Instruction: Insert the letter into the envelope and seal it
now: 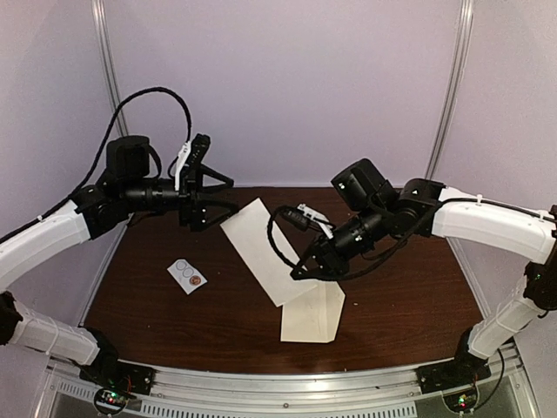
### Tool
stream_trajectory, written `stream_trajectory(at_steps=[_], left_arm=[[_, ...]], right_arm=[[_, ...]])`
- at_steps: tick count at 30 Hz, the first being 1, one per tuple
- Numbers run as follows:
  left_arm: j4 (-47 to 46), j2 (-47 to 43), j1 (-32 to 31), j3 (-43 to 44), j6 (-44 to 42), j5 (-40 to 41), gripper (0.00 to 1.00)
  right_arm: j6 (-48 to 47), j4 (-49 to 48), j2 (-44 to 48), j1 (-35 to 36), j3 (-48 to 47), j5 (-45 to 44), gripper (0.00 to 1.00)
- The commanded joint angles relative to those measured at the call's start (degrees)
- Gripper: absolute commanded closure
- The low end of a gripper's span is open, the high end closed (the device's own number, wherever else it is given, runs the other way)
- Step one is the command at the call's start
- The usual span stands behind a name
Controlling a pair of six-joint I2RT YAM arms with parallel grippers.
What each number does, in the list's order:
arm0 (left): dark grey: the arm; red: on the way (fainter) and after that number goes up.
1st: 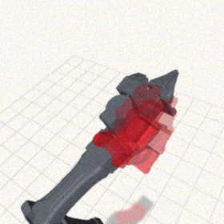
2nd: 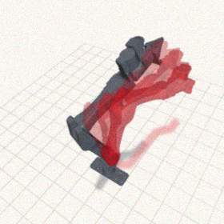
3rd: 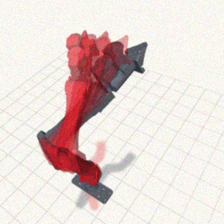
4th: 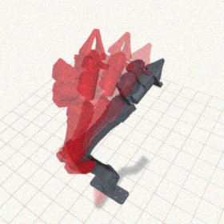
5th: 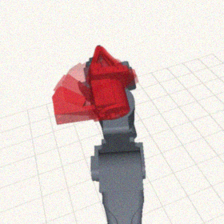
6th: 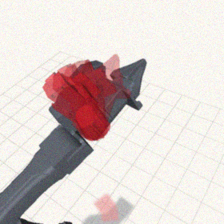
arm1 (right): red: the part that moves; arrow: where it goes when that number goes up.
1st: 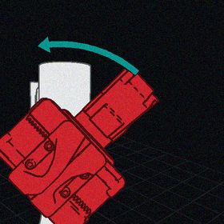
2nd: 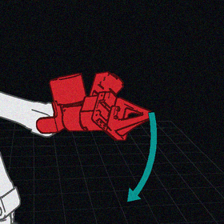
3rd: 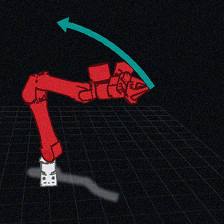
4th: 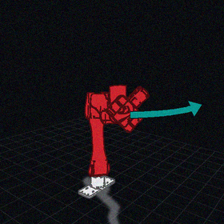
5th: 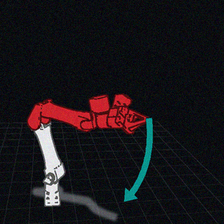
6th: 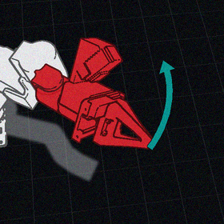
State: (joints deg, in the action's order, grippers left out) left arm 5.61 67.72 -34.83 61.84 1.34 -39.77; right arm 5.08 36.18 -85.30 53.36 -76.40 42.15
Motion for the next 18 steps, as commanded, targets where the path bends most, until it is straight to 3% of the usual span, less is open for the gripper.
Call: stream_trajectory(at_steps=[1, 5, 7, 11, 14, 18], left_arm=[[8.76, 5.32, -2.55, 2.66, -4.61, -8.18, 0.13], [11.75, 9.16, -4.22, 4.34, -6.35, -11.65, 0.14], [13.03, 10.65, -5.23, 5.18, -7.25, -12.71, 0.21], [13.81, 12.53, -6.17, 5.70, -7.42, -14.15, 0.53], [13.85, 12.78, -6.26, 5.58, -7.33, -15.04, 0.70], [13.83, 12.87, -6.23, 5.40, -7.25, -15.72, 0.99]], right_arm=[[-4.27, 8.70, -1.71, 1.94, -3.30, -0.73, 1.00], [-5.66, 11.65, -2.35, 2.43, -4.80, -1.26, 1.00], [-6.67, 12.95, -2.71, 2.49, -5.63, -1.72, 1.00], [-7.61, 15.11, -3.49, 2.69, -6.59, -3.13, 1.00], [-8.44, 16.86, -4.18, 2.66, -7.30, -4.62, 1.00], [-9.03, 17.93, -4.42, 2.71, -8.58, -6.61, 1.00]])
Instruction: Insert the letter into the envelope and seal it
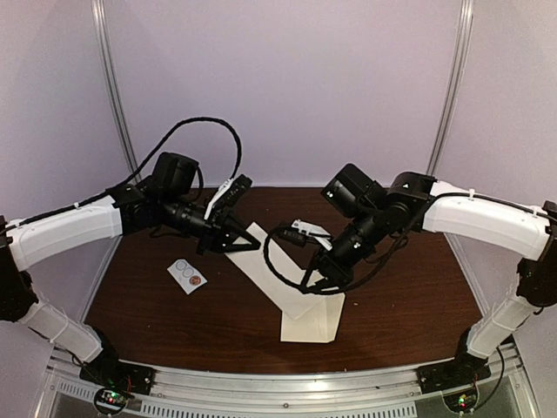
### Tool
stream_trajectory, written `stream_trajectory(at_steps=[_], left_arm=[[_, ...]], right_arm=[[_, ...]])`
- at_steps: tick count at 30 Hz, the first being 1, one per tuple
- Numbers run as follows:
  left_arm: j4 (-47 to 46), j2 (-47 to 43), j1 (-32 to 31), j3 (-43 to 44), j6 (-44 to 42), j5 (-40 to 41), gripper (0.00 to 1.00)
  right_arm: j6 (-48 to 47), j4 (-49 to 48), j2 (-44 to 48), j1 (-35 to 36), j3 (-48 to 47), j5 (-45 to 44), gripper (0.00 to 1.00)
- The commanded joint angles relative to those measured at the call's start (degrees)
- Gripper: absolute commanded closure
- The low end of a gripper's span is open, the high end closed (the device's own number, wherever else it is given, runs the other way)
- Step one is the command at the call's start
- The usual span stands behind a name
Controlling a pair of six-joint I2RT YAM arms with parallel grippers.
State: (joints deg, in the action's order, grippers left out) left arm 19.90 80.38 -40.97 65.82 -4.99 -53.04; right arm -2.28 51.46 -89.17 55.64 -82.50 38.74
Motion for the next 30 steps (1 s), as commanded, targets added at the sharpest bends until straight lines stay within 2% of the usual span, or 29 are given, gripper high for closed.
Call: stream_trajectory(at_steps=[1, 4, 5, 9, 11, 13, 16, 18, 21, 27, 29, 30], left_arm=[[-0.52, 0.10, -0.12, 1.29, -0.67, -2.36, 1.00], [-4.17, -1.87, -0.08, -0.96, 2.24, -0.59, 1.00], [-7.20, -3.10, -0.07, -2.27, 3.79, 0.59, 1.00], [-18.62, -8.40, -0.05, -8.03, 13.59, 6.45, 1.00], [-28.33, -11.51, -0.07, -11.73, 19.76, 8.25, 1.00], [-37.66, -14.52, -0.07, -15.97, 25.99, 11.35, 1.00], [-49.97, -18.08, -0.07, -21.45, 33.77, 15.71, 1.00], [-56.35, -19.69, -0.07, -24.53, 37.37, 17.03, 1.00], [-59.02, -21.15, -0.10, -25.25, 39.77, 17.94, 1.00], [-62.95, -23.15, -0.07, -26.27, 42.72, 16.30, 1.00], [-63.14, -23.47, -0.07, -26.57, 43.06, 16.53, 1.00], [-63.49, -23.51, -0.07, -26.80, 43.30, 16.56, 1.00]], right_arm=[[-1.63, 2.32, -0.26, 0.44, -2.69, -4.02, 1.00], [-0.62, -0.87, 1.55, 0.23, -2.30, -6.79, 0.99], [-0.01, -2.31, 2.48, 0.07, -1.82, -8.16, 0.92], [3.87, -10.13, 7.40, -1.58, 1.84, -12.71, 0.47], [7.08, -16.46, 11.00, -2.68, 5.03, -15.65, 0.29], [10.40, -24.96, 15.07, -3.42, 10.24, -19.37, 0.13], [15.05, -39.82, 20.66, -3.60, 17.30, -21.10, 0.01], [17.62, -49.54, 23.43, -3.61, 21.58, -20.18, 0.00], [20.13, -58.40, 23.87, -3.63, 24.12, -18.43, 0.00], [22.19, -60.88, 20.36, -3.65, 23.88, -13.22, 0.00], [24.24, -64.33, 19.17, -3.61, 24.30, -7.55, 0.05], [25.25, -66.29, 18.53, -3.56, 24.58, -4.38, 0.12]])
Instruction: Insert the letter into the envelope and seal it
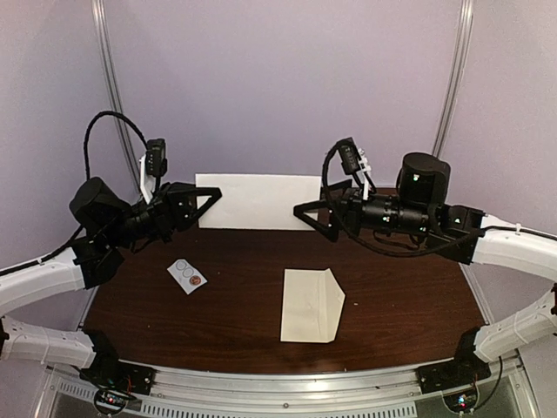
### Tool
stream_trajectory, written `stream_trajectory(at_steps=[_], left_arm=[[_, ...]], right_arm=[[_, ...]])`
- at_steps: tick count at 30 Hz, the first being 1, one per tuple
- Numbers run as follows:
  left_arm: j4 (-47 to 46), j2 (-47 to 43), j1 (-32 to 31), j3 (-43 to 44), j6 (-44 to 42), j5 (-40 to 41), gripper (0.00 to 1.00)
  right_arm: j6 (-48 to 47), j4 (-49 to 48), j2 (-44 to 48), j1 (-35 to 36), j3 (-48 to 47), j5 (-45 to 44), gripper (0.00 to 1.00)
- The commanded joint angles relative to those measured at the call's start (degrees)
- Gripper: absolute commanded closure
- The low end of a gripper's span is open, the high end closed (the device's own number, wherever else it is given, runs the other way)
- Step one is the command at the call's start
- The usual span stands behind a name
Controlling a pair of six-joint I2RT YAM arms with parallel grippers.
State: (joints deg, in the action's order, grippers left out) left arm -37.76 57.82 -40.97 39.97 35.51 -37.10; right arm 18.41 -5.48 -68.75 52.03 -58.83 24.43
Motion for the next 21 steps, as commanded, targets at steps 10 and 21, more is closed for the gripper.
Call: stream_trajectory(at_steps=[10, 21], left_arm=[[-7.33, -0.34, -0.05, -2.28, 4.13, 0.79, 1.00], [18.94, -2.63, -0.03, 3.98, -6.78, 10.40, 0.47]], right_arm=[[9.84, -19.37, -3.16, 0.18, 2.49, 15.67, 0.76], [3.52, -4.39, -1.08, 0.00, -0.40, 8.37, 1.00]])
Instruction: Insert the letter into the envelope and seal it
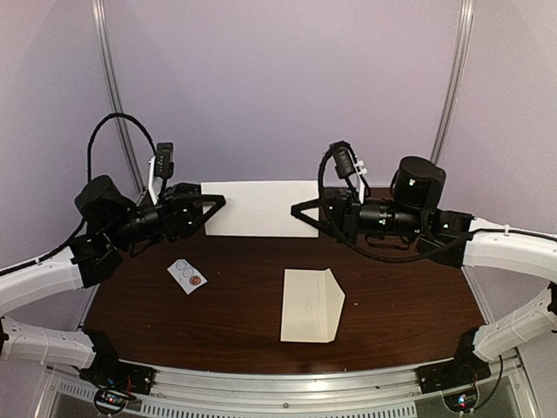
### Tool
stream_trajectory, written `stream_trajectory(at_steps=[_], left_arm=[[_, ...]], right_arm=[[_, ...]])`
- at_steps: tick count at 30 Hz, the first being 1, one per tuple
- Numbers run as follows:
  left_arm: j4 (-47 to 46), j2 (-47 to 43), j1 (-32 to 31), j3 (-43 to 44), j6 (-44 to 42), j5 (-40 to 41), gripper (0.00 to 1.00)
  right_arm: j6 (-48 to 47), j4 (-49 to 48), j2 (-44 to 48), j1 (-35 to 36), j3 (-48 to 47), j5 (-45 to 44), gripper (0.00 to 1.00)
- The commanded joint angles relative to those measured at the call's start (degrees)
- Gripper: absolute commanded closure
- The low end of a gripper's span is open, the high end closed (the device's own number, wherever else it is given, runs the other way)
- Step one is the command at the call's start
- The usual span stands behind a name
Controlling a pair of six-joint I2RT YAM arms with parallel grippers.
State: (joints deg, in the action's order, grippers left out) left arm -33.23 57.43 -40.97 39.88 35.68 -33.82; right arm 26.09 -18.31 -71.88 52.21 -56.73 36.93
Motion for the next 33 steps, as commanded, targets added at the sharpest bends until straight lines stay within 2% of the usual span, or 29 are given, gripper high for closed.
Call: stream_trajectory(at_steps=[1, 4, 8, 10, 14, 19, 29, 33], left_arm=[[18.96, -2.85, 0.05, 5.09, -8.92, 9.84, 0.41], [33.11, -3.93, 0.80, 9.58, -15.10, 17.51, 0.28], [44.83, -3.76, 1.24, 15.14, -22.53, 22.19, 0.22], [47.25, -2.69, 1.24, 17.35, -25.18, 20.60, 0.21], [49.37, 1.50, 1.16, 20.00, -29.33, 8.62, 0.19], [52.78, 8.04, -1.91, 22.08, -32.45, -0.52, 0.24], [54.42, 14.92, -6.71, 22.17, -34.17, -3.49, 0.27], [54.47, 16.25, -7.34, 22.39, -34.36, -3.98, 0.41]], right_arm=[[-5.58, 11.77, 2.27, -0.22, -3.18, -5.30, 1.00], [-9.31, 21.23, 2.33, -0.26, -5.58, -6.06, 1.00], [-13.71, 34.66, 0.01, -0.26, -9.18, -6.64, 1.00], [-15.28, 39.31, -1.84, -0.27, -11.01, -6.33, 1.00], [-17.58, 44.91, -5.39, -0.03, -14.39, -2.13, 1.00], [-19.30, 47.40, -8.45, 1.30, -16.98, 2.09, 1.00], [-21.52, 50.36, -11.80, 2.46, -20.80, 3.55, 1.00], [-22.85, 53.01, -12.64, 2.59, -22.54, 3.40, 1.00]])
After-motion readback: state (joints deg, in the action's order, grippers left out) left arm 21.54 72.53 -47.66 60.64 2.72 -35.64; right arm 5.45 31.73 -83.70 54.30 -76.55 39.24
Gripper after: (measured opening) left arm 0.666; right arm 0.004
